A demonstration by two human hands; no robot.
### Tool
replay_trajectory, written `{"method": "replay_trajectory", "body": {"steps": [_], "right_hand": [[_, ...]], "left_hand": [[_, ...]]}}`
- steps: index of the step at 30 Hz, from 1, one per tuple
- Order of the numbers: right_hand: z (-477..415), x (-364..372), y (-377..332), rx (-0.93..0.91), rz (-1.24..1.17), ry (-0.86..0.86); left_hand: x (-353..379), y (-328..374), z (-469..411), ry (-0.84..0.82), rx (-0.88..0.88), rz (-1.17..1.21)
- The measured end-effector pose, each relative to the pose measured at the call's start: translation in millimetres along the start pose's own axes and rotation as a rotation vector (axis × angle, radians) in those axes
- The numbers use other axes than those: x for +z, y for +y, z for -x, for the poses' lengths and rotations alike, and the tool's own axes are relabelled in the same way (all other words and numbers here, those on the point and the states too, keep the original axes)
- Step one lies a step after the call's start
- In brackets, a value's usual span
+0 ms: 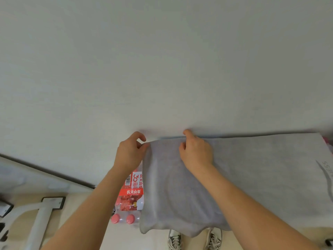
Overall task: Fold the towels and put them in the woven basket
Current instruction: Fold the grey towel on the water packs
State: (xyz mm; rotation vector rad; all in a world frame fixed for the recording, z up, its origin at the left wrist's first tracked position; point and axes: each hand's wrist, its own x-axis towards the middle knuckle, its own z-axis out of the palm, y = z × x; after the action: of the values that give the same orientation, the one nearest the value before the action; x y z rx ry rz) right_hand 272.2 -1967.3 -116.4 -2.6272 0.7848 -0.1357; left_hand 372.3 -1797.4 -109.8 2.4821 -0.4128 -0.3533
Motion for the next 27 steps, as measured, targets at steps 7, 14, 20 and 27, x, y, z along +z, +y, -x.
{"method": "replay_trajectory", "body": {"steps": [7,14,20,27], "right_hand": [[58,-31,-48,-0.018,-0.509,-0.390],[57,-25,-33,0.269,-0.828,0.001],[89,-61,37,0.256,-0.490,0.072],[144,-106,130,0.426,-0.271,0.010]], "left_hand": [[-38,46,14,-0.364,-0.045,0.542],[-41,81,19,-0.517,0.070,0.664],[-19,117,20,-0.239,0.171,0.760],[35,176,37,-0.241,0.285,0.767]]}}
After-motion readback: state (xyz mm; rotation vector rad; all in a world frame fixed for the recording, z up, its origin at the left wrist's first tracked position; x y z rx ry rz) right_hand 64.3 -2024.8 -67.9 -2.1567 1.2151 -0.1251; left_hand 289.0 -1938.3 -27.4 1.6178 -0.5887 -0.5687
